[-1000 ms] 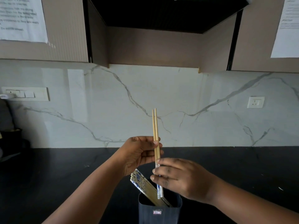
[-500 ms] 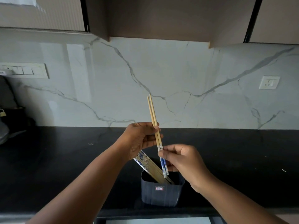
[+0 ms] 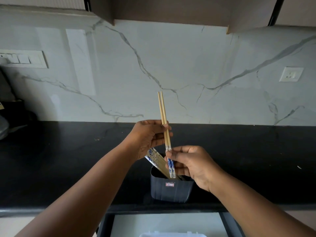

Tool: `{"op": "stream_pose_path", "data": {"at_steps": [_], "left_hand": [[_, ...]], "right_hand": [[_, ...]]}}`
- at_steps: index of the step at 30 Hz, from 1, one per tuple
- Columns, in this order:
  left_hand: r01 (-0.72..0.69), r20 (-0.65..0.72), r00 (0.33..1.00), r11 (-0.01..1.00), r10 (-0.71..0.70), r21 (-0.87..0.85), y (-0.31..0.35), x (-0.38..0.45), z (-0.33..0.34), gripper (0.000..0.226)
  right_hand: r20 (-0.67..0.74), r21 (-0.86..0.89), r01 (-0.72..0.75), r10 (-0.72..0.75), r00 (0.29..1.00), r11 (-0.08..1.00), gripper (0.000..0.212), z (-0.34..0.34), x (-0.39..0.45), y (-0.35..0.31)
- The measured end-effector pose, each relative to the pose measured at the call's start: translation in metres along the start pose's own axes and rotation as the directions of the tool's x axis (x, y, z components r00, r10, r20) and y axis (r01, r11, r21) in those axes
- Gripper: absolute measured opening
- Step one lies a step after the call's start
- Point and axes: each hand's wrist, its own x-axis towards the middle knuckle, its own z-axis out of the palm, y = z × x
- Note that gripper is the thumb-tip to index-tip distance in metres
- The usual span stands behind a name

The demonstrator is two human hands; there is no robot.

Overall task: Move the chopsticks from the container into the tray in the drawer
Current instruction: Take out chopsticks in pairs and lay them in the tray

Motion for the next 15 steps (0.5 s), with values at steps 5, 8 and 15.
{"op": "stream_pose_path", "data": {"at_steps": [5, 8, 15], "left_hand": [[-0.078, 0.022, 0.997, 0.97, 0.075, 0.23, -0.01, -0.003, -0.024, 0.015], [-0.17, -0.151, 0.966, 0.954, 0.211, 0.246, -0.019, 0.001, -0.058, 0.022], [0.008, -0.272, 0.886, 0.576, 0.375, 0.818, -0.123, 0.008, -0.142, 0.043]], "right_hand": [[0.087, -0.053, -0.002, 0.007, 0.996, 0.999, 0.009, -0.008, -0.001, 0.023], [0.158, -0.254, -0.002, 0.044, 0.987, 0.967, 0.003, -0.02, -0.008, 0.057], [0.22, -0.866, 0.011, 0.362, 0.906, 0.499, 0.011, -0.068, -0.023, 0.17]]}}
